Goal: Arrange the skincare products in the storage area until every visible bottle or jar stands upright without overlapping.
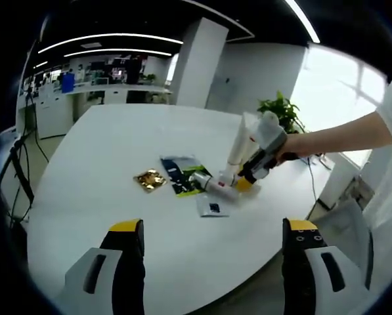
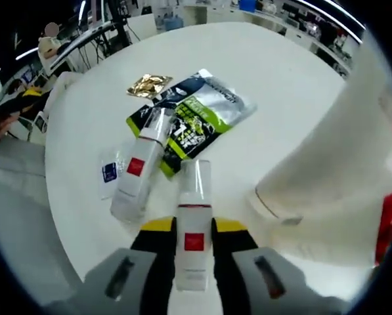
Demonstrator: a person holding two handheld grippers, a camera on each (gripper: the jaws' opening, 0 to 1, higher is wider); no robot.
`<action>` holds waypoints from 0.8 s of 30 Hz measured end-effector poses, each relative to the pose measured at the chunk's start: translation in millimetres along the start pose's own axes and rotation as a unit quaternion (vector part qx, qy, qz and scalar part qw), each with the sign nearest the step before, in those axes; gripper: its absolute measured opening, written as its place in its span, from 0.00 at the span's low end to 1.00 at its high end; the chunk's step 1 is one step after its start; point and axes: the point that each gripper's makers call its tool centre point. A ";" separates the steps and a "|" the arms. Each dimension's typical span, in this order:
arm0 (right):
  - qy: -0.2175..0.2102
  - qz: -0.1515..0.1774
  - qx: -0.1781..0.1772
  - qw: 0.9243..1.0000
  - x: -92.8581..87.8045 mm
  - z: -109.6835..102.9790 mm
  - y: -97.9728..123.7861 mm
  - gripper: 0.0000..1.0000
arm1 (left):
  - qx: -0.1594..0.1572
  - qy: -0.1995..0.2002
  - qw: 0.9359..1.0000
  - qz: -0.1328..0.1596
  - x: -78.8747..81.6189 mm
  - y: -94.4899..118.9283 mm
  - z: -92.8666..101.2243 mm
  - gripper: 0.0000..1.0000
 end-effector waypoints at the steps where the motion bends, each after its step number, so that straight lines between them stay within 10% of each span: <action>1: 0.002 0.001 -0.001 1.000 0.3 0.2 0.3 0.21 | 0.000 0.002 1.000 0.002 0.6 0.2 -0.4 0.84; 24: 0.048 0.039 -0.013 0.998 3.9 -5.2 14.1 0.19 | -0.007 0.005 1.000 -0.008 -0.8 -4.6 2.4 0.81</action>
Point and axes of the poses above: the point that each gripper's makers call its tool centre point, and the gripper's own axes: y roughly backward along the fingers, z roughly to its right, x roughly out of its top, and after that the axes turned 6 degrees about y, right-handed
